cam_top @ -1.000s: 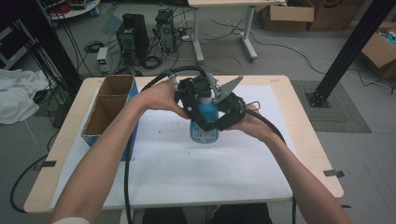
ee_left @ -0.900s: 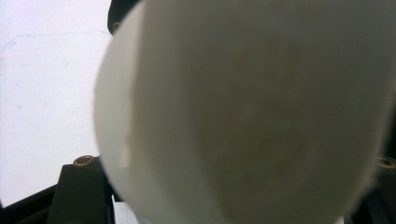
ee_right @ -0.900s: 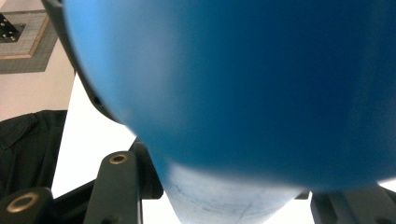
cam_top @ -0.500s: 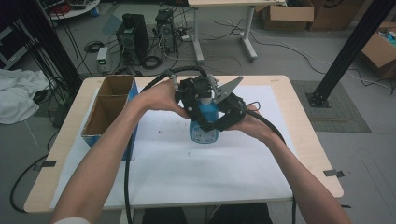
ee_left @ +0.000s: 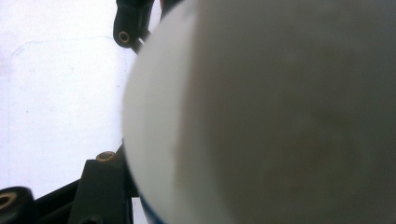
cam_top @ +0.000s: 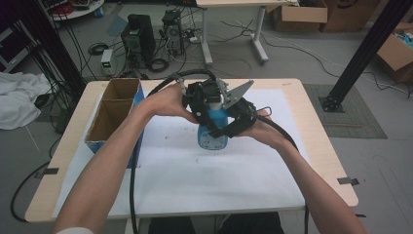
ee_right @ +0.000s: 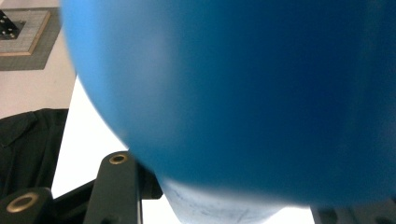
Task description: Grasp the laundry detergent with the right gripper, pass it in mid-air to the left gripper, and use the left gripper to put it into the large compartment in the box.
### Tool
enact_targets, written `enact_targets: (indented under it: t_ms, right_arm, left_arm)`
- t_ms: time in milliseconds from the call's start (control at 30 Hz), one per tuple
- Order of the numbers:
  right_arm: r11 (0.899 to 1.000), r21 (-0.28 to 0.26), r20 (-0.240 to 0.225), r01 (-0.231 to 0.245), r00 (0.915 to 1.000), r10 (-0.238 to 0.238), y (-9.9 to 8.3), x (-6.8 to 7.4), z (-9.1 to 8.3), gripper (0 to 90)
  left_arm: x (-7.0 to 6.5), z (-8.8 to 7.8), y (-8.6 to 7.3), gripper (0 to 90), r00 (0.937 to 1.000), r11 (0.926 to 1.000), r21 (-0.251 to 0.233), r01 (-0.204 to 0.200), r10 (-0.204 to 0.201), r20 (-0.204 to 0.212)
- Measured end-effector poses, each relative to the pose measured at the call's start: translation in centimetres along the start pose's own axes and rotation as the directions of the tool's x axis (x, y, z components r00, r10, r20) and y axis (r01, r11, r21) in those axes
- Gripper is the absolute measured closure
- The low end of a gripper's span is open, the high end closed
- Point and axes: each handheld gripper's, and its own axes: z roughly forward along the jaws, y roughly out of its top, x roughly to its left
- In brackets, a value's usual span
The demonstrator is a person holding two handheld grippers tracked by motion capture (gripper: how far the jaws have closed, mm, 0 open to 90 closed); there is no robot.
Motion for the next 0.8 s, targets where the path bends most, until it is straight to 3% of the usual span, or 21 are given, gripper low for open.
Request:
enact_targets:
  t_ms: [333, 800]
  right_arm:
    - [1.000, 0.002, 0.014, 0.013, 0.9998, -0.013, -0.16, 0.17, -0.11, 45.0]
    - [1.000, -0.023, 0.007, 0.020, 0.9998, -0.020, -0.53, 0.02, -0.02, 43.8]
  left_arm:
    - [-0.20, 0.17, 0.18, 42.2, 0.9998, 0.9998, 0.004, -0.017, 0.017, -0.003]
    - [-0.30, 0.37, 0.05, 42.9, 1.0000, 1.0000, -0.005, -0.009, 0.009, -0.003]
